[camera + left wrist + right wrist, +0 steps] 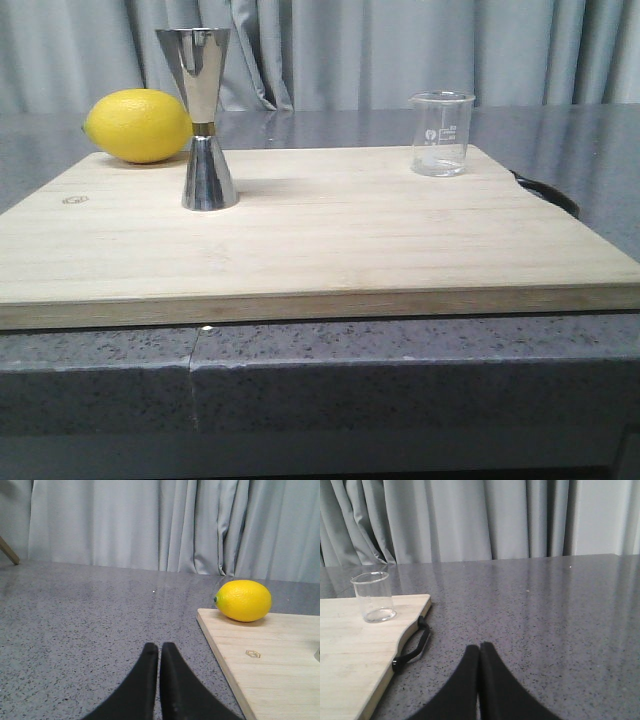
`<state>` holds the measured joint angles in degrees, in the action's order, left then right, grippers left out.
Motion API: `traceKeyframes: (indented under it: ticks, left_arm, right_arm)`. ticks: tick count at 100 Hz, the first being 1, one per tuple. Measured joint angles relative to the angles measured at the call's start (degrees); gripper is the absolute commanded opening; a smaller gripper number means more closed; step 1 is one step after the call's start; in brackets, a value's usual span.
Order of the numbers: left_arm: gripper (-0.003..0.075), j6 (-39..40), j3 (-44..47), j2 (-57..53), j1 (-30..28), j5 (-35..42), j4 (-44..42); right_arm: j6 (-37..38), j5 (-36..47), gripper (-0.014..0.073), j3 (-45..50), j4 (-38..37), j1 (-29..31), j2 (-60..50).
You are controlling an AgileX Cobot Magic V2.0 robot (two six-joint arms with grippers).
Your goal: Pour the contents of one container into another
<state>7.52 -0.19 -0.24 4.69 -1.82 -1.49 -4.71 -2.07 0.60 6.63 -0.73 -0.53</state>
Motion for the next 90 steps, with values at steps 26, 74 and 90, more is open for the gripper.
traceKeyframes:
  ticks: [26,74,90]
  left_arm:
    - [-0.0019,0.0,0.0,0.0,0.0,0.0,0.0]
    - [-0.0019,0.0,0.0,0.0,0.0,0.0,0.0]
    - [-0.0019,0.0,0.0,0.0,0.0,0.0,0.0]
  right_arm:
    - [0.0,-0.1,-0.0070,0.0,-0.2,0.0,0.0]
    - [6.4,-0.1,-0.0070,0.0,-6.6,0.0,0.0]
    - [8.4,-0.1,-0.0070,0.0,-8.6,0.0,0.0]
